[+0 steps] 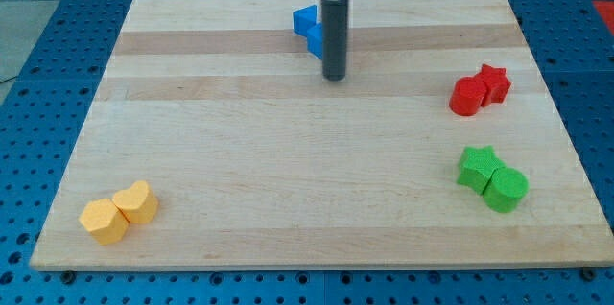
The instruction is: Move the blue cube into the blue triangle
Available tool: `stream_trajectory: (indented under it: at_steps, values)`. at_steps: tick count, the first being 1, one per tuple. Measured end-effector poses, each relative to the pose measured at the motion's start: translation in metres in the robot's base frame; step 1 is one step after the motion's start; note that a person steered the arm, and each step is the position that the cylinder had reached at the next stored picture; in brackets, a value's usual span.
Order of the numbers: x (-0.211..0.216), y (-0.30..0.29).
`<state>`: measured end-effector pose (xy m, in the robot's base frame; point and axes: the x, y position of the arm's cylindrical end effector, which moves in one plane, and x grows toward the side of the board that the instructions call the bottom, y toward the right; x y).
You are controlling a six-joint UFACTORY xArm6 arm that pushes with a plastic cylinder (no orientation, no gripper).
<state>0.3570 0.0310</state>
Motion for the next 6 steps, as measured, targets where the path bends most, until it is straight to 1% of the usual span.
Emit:
stream_trajectory:
  at_steps: [1, 3, 4, 5, 6]
  values:
    - [-0.022, 0.004]
    - [-0.037, -0.036]
    - [-0.038, -0.044]
    - [-0.033, -0.027]
    - [-0.032, 0.027]
